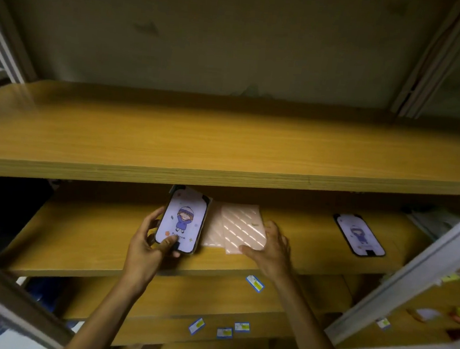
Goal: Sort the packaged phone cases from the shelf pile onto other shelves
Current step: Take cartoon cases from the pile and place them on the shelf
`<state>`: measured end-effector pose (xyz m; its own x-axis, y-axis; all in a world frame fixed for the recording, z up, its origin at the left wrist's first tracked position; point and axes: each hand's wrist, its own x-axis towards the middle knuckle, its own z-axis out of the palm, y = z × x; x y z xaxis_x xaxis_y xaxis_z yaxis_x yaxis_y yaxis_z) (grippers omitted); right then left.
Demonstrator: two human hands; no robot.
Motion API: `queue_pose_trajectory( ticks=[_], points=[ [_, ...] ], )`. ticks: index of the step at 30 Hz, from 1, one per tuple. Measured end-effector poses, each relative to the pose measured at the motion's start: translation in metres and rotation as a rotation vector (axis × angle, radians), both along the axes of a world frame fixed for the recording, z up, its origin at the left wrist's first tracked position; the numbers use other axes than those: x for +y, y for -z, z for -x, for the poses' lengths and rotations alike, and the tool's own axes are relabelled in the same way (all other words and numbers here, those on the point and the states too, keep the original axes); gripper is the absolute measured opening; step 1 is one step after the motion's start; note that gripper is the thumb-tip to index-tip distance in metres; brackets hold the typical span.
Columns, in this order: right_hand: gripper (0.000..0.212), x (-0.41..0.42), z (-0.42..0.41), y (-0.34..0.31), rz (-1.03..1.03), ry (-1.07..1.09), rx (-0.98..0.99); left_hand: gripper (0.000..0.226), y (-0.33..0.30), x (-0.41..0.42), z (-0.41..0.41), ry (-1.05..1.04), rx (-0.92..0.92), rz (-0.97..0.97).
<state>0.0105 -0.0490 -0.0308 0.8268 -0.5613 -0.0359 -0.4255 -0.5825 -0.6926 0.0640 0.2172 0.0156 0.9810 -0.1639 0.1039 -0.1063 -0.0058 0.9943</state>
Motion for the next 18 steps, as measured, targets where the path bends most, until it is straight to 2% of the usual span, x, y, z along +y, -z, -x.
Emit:
queue_pose_trajectory(
  ticks=[4,6,9,12,18],
  points=[
    [0.115,0.006,0.0,-0.001,-0.205,0.009,-0.106,0.063,0.003,-0.001,-0.003,0.005,0.017,0.014],
    [0.112,0.008,0.0,-0.001,-0.294,0.043,-0.158,0.063,0.002,-0.001,-0.001,0.01,0.021,0.012],
    [0.1,0.007,0.004,-0.002,-0.323,0.076,-0.2,0.066,-0.001,0.0,0.003,0.022,0.037,0.0],
    [0.077,0.008,0.01,-0.008,-0.356,0.092,-0.256,0.071,-0.005,-0.001,0.006,0.048,0.062,-0.001],
    [0.051,0.009,0.023,-0.008,-0.532,0.047,-0.346,0.072,-0.009,-0.005,0.018,0.132,0.117,0.055]
  ],
)
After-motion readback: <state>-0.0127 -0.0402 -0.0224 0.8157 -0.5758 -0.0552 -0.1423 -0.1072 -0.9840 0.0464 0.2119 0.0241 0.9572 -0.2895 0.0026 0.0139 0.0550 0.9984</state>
